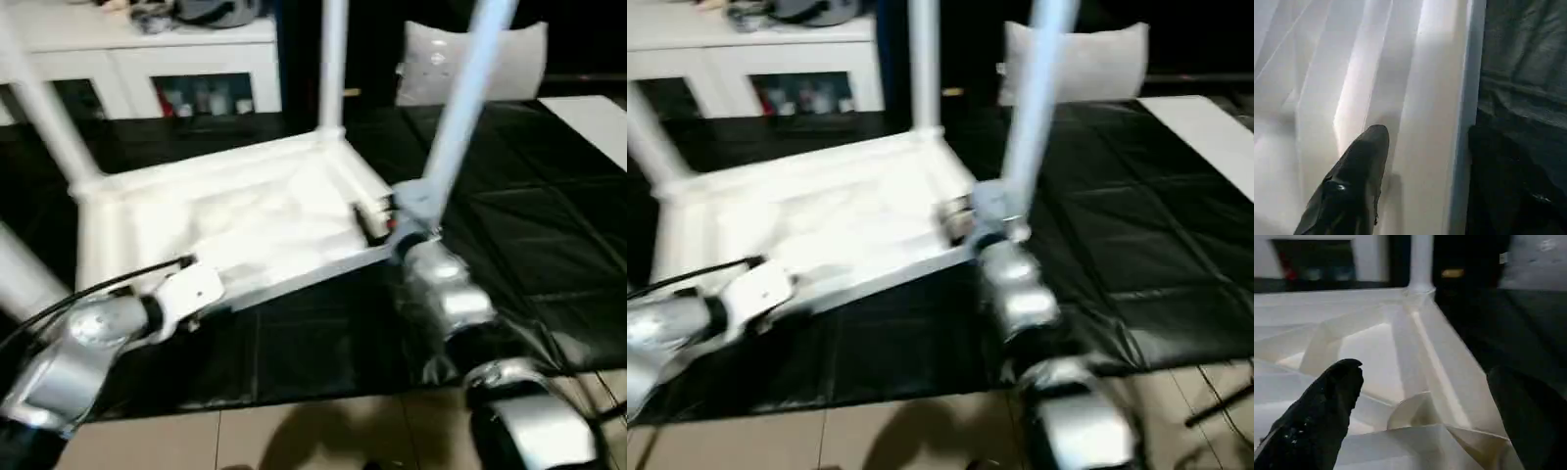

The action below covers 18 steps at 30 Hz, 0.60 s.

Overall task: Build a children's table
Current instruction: Move table base

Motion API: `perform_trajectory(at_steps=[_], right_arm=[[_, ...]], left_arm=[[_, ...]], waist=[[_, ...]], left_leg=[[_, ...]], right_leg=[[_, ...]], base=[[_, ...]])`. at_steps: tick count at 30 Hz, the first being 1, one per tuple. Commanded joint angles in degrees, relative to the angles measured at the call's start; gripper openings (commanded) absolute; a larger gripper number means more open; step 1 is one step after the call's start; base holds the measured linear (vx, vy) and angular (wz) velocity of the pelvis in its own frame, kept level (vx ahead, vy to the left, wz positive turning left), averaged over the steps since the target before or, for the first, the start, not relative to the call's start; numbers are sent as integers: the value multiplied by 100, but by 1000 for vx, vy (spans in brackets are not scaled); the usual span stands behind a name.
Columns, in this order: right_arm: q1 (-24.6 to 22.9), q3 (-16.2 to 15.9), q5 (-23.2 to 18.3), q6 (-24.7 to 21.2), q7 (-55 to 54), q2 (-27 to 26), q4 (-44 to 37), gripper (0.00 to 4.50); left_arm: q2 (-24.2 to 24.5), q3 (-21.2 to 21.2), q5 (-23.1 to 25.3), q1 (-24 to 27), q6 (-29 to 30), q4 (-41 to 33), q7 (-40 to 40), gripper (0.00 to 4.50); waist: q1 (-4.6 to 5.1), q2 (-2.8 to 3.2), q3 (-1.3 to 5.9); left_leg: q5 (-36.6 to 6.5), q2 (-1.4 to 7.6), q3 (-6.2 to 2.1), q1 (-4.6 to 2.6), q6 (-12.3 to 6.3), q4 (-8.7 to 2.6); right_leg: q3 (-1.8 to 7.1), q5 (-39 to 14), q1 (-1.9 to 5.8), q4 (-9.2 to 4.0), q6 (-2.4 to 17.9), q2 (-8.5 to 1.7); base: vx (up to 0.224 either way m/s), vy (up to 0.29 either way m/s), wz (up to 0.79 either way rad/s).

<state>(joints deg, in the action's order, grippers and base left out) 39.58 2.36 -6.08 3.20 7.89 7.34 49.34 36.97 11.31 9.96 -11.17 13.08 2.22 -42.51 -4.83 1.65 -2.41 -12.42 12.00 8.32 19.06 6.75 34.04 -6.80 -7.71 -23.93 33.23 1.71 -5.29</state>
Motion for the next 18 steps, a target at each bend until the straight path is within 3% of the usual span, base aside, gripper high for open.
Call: perform_trajectory(at_steps=[1, 3, 4, 8, 10, 11, 12, 13, 15, 16, 18], right_arm=[[140, 326, -33, 151, -200, 232, 196, 450], [215, 418, -50, 245, -255, 426, 370, 450], [232, 454, -59, 267, -281, 501, 416, 450], [256, 535, -60, 383, -334, 693, 585, 450], [228, 596, -61, 449, -340, 775, 625, 450], [198, 624, -56, 477, -335, 811, 621, 450], [188, 634, -50, 490, -334, 823, 623, 450], [131, 649, -35, 515, -344, 857, 601, 450], [52, 648, -48, 566, -351, 884, 573, 450], [6, 646, -55, 582, -355, 883, 549, 450], [-136, 586, -51, 583, -221, 834, 409, 450]], left_arm=[[-50, -13, 151, -205, -165, 250, 235, 286], [-163, 87, 254, -411, -377, 529, 373, 286], [-226, 117, 282, -495, -449, 634, 430, 286], [-508, 175, 373, -756, -686, 996, 770, 286], [-744, 186, 326, -864, -793, 1202, 971, 286], [-864, 200, 330, -906, -859, 1306, 1105, 286], [-902, 208, 341, -921, -891, 1351, 1158, 286], [-964, 280, 458, -941, -975, 1438, 1309, 286], [-1061, 302, 549, -931, -1067, 1507, 1517, 286], [-1133, 266, 533, -899, -1108, 1501, 1616, 286], [-1327, 101, 345, -754, -1072, 1353, 1761, 286]], waist=[[63, -7, 366], [47, -12, 366], [31, -22, 369], [5, -47, 396], [5, -52, 402], [-1, -64, 405], [-2, -75, 409], [-2, -35, 419], [7, -68, 417], [-3, -46, 416], [-5, -61, 419]], left_leg=[[-994, 12, 111, 54, -205, -419], [-956, 12, 106, 69, -203, -418], [-994, -3, 126, 31, -221, -401], [-764, -5, 116, 102, -256, -388], [-740, -16, 131, 88, -288, -369], [-667, -16, 127, 114, -308, -367], [-645, -18, 126, 121, -332, -361], [-618, -20, 119, 127, -338, -356], [-585, -20, 125, 138, -382, -348], [-586, -17, 128, 129, -395, -342], [-597, -16, 134, 142, -405, -334]], right_leg=[[295, -1721, 350, -277, 946, -233], [292, -1722, 364, -271, 921, -241], [284, -1817, 330, -305, 902, -222], [282, -1609, 388, -261, 920, -246], [277, -1607, 371, -273, 924, -232], [273, -1544, 387, -259, 936, -231], [267, -1543, 389, -257, 923, -231], [266, -1517, 397, -246, 924, -236], [259, -1515, 392, -258, 904, -228], [254, -1541, 380, -267, 903, -230], [249, -1593, 384, -274, 891, -231]], base=[[0, 0, 0], [0, 0, 0], [0, 0, 0], [0, 0, 0], [0, 0, 0], [0, 0, 0], [0, 0, 0], [0, 0, 0], [0, 0, 0], [0, 0, 0], [0, 0, 0]])
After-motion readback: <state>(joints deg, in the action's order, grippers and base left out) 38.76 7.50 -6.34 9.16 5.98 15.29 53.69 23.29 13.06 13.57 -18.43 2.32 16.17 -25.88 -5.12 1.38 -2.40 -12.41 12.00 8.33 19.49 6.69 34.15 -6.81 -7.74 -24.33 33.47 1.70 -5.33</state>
